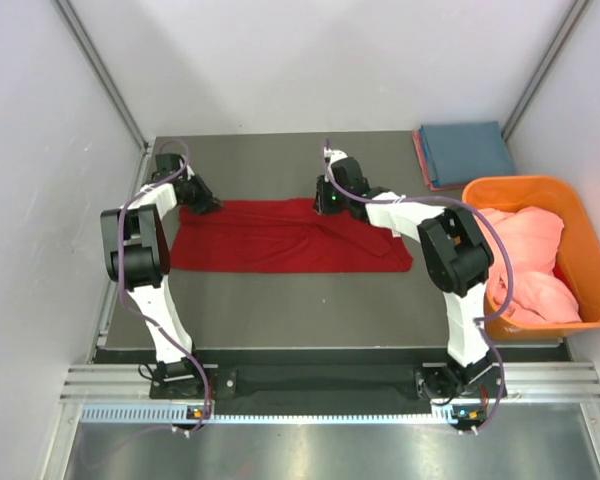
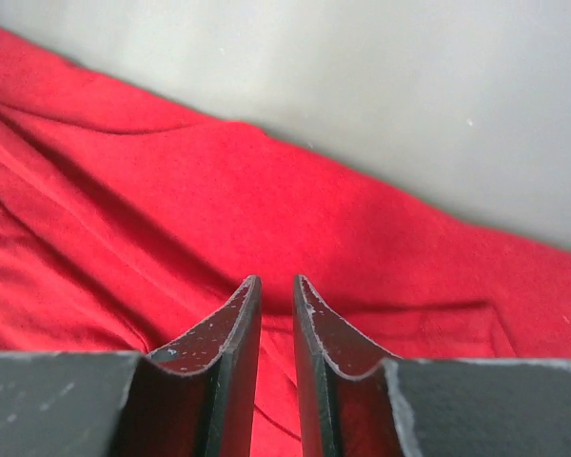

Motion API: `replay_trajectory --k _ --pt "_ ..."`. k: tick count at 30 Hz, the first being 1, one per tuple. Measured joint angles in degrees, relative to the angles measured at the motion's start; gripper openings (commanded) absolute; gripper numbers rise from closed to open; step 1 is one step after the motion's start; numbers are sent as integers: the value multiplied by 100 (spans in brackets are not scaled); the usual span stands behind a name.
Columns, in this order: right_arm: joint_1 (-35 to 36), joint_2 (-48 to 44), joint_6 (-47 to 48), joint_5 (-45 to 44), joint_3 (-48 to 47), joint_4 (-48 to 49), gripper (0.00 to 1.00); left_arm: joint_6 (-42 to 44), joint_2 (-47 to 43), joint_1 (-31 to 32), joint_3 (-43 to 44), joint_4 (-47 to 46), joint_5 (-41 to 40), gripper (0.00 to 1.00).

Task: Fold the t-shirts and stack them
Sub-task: Fold the tshirt

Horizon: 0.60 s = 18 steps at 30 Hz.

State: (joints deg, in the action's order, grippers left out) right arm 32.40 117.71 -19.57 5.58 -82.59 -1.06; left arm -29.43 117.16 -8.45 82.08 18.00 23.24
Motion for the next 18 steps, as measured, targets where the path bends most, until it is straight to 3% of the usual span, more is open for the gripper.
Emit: replay_trajectory --k 8,18 --pt "142 197 223 55 -190 -221 20 46 -92 4 -168 328 -1128 19" --pt "385 190 509 271 129 -354 20 136 -420 22 -310 651 -1871 19"
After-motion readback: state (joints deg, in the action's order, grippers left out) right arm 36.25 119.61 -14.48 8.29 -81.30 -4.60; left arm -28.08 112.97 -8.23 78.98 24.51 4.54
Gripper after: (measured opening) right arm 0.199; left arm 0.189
